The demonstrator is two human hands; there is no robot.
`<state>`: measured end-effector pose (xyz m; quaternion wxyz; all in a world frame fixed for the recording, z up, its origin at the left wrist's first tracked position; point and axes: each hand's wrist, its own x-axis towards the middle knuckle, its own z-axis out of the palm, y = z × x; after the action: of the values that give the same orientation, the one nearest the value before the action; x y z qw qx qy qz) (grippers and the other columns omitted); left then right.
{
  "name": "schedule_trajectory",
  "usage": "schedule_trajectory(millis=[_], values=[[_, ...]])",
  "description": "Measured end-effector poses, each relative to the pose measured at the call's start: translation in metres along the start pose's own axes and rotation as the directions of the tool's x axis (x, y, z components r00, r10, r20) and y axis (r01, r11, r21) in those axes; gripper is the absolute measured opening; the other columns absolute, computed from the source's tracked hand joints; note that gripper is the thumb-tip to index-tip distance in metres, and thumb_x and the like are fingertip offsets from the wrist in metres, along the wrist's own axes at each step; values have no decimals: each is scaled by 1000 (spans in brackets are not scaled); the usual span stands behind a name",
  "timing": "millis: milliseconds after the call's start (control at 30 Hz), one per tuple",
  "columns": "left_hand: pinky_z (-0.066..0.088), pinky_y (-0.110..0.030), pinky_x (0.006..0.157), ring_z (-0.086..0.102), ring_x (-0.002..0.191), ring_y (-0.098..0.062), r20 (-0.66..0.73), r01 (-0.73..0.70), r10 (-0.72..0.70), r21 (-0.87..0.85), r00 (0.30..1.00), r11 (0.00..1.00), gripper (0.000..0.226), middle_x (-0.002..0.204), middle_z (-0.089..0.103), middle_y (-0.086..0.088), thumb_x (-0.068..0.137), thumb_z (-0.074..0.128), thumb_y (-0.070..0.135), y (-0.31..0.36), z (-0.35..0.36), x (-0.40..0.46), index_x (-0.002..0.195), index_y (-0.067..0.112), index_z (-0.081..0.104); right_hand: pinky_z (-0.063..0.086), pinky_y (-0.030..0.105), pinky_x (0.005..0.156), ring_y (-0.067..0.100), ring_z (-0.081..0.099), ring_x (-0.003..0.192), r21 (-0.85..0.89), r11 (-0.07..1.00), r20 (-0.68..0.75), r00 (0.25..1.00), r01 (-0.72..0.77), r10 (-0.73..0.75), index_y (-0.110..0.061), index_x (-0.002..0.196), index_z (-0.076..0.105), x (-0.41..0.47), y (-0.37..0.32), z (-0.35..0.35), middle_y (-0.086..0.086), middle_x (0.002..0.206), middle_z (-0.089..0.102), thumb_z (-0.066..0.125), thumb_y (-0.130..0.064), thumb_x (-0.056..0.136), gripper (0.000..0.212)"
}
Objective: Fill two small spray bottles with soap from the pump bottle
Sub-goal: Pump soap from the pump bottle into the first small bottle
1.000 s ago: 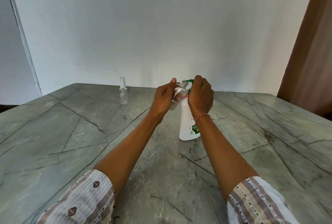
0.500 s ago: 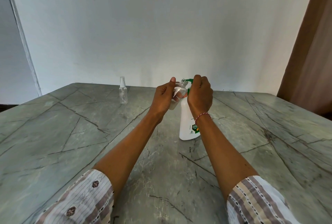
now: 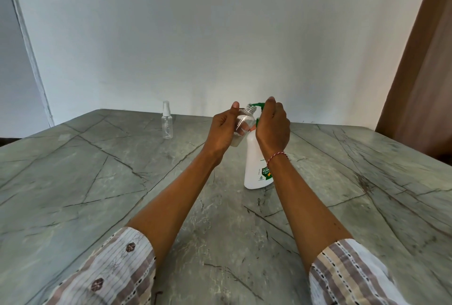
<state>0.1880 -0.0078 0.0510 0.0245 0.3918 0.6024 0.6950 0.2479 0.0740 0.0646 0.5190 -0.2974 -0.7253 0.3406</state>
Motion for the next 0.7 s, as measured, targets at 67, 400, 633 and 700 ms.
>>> schedule_trajectory(millis=[67, 400, 633, 700], values=[[42, -2, 50, 60, 58, 9, -3, -3, 3, -5, 1000, 1000, 35, 69, 66, 16, 97, 33, 43, 1, 0, -1, 80, 36, 63, 33, 32, 69, 20, 43, 80, -20, 999, 30, 999, 27, -27, -5, 104, 50, 0, 2, -2, 5, 88, 46, 22, -33, 97, 40], [41, 0, 50, 59, 59, 12, 6, 15, -15, 4, 1000, 1000, 35, 69, 64, 22, 96, 34, 44, -1, 2, -3, 81, 36, 64, 28, 15, 45, 5, 37, 55, 68, 993, -36, 995, -92, 94, -11, 85, 44, 2, -2, 3, -10, 63, 38, 29, -23, 99, 23], [44, -7, 54, 61, 60, 8, -11, 10, -10, 7, 1000, 1000, 38, 66, 67, 21, 96, 32, 46, 0, 1, -1, 79, 36, 65, 32, 25, 59, 11, 44, 65, 54, 995, -24, 996, -83, 85, -9, 90, 53, -1, -5, 2, -6, 69, 47, 25, -45, 98, 46], [45, -7, 57, 61, 61, 7, -6, -3, 3, 5, 1000, 1000, 38, 69, 68, 18, 96, 32, 46, -1, 1, -1, 80, 36, 65, 28, 23, 53, 7, 40, 60, 13, 998, -9, 998, -55, 55, -11, 89, 50, 0, -3, 3, -10, 65, 41, 27, -38, 99, 38]])
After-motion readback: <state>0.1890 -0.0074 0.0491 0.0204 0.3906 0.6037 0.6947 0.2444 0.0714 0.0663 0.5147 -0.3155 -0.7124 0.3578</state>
